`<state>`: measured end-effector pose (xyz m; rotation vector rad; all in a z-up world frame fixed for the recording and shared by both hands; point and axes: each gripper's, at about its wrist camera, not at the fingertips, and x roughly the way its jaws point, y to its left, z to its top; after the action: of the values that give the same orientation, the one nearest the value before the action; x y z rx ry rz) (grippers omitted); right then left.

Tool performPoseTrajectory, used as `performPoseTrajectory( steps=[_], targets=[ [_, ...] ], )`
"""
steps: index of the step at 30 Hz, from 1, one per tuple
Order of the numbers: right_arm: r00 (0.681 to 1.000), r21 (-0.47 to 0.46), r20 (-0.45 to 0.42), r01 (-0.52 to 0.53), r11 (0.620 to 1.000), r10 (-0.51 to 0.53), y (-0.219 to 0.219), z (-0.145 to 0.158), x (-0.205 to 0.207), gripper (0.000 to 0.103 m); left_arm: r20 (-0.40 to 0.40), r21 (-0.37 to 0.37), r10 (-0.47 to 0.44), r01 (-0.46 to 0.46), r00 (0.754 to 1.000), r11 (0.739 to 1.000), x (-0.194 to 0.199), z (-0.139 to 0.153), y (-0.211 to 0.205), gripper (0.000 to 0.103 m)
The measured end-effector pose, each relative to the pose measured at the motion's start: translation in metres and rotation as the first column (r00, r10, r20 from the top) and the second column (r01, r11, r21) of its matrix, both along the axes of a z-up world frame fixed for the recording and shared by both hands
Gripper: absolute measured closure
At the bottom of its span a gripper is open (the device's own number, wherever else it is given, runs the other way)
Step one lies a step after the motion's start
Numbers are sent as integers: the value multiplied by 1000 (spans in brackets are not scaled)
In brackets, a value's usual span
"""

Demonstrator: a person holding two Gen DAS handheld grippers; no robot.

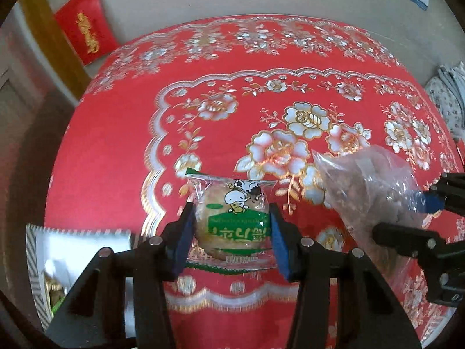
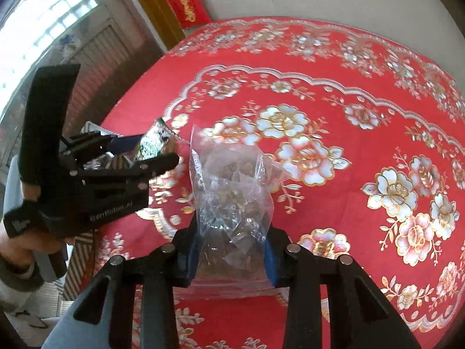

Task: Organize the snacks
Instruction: 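Carry the cake packet and clear bag over the striped tray with both tools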

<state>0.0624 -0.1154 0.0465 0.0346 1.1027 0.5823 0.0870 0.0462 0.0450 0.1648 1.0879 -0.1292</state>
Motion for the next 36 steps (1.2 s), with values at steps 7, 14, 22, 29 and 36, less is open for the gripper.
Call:
performPoseTrajectory(
  steps=[7,14,22,29,36],
  targets=[
    [997,-4,30,-65,998,65,24,14,-4,67,25,18,67,-67,997,998,-25,13,17,52],
    [990,-38,-12,-138,990,137,49,0,-10,67,21,25,111,-112,994,993,-45,15,36,52],
    [978,-125,-83,-202,971,192,70,-22,-12,65,2,10,133,-133,991,991,-56,9,45,52],
    [966,-228,-94,-257,939,242,93,-24,-8,49,9,-13,145,-145,989,989,-56,12,51,52],
    [965,-247,-63,-260,933,253,103,-30,-9,64,18,-25,168,-167,986,986,-55,18,59,52]
  ],
)
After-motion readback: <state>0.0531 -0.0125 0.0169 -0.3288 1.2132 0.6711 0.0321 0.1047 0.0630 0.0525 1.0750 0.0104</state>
